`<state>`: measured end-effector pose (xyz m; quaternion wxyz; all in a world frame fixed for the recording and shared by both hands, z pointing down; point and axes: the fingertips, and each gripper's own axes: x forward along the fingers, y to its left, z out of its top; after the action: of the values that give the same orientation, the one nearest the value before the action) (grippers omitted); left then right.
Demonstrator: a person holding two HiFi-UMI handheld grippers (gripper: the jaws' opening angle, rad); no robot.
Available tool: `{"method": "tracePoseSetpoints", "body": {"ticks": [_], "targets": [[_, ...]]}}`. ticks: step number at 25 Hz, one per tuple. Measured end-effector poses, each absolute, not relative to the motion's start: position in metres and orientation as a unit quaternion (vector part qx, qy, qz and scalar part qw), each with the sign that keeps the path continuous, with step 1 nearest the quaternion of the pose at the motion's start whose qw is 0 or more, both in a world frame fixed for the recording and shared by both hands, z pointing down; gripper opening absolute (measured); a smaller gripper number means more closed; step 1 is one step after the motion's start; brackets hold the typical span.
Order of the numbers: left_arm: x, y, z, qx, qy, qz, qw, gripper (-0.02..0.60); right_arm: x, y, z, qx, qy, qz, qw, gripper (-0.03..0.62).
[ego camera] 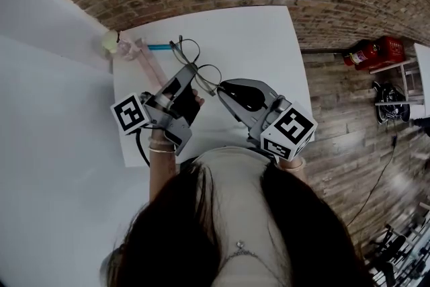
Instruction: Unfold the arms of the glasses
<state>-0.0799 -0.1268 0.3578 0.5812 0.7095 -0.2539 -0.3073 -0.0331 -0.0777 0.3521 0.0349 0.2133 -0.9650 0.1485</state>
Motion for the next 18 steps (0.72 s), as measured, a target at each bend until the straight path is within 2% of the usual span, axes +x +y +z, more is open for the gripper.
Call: {"method": "tracePoseSetpoints", "body": {"ticks": [18], "targets": [[-0.078,-0.126,0.364,0.714,-0.265,-0.294,0.577,0.021,-0.026,-0.080,0.344,0.219,-0.965,0.142,0.023,0.038]]}}
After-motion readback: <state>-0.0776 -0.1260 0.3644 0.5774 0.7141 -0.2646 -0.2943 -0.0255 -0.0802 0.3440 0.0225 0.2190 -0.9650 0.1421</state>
